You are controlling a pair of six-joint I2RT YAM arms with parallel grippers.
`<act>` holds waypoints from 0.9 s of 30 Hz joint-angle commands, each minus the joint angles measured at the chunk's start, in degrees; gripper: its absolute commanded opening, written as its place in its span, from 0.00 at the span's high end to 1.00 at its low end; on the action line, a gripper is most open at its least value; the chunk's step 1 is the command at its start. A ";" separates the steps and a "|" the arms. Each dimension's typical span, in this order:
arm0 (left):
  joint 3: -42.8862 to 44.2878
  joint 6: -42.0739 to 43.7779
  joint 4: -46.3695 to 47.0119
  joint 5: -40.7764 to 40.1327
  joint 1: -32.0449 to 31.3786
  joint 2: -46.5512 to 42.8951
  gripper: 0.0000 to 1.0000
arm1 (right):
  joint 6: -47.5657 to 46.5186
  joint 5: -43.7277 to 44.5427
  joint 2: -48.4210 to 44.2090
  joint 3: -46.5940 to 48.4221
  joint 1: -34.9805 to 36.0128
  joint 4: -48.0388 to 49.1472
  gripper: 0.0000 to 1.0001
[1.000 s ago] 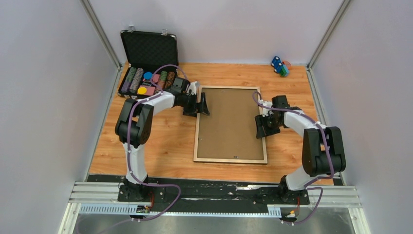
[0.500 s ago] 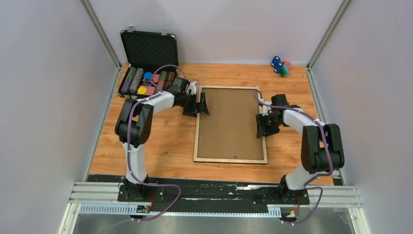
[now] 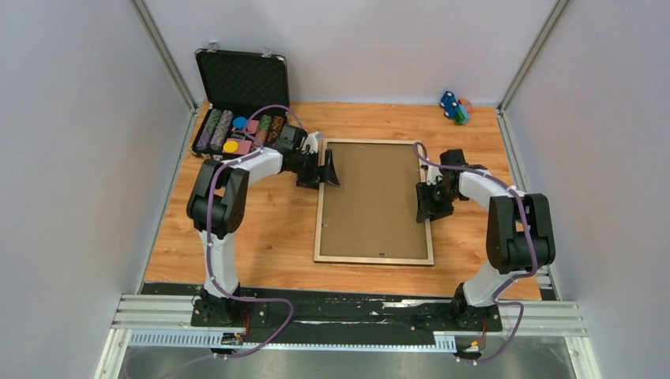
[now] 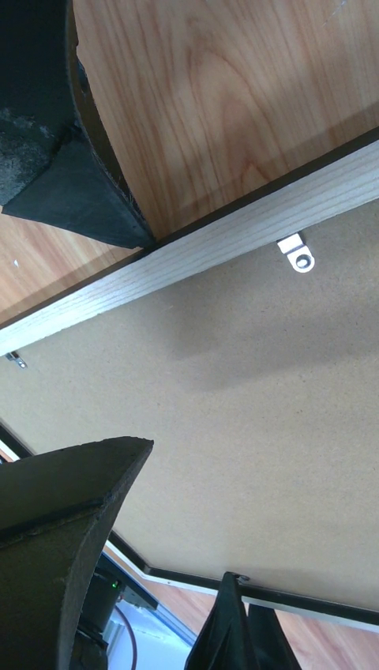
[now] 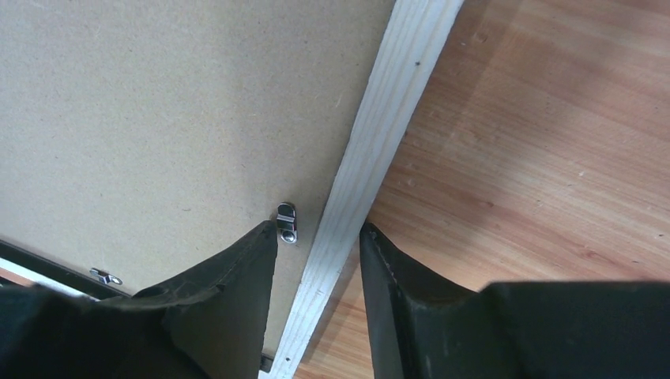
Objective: Put the photo into the frame
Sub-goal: Install the photo frame at the center of the board.
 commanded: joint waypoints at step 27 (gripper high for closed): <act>-2.25 1.78 -5.62 -1.82 -0.96 6.14 0.00 | -2.29 -3.73 3.52 1.44 -8.01 1.77 0.66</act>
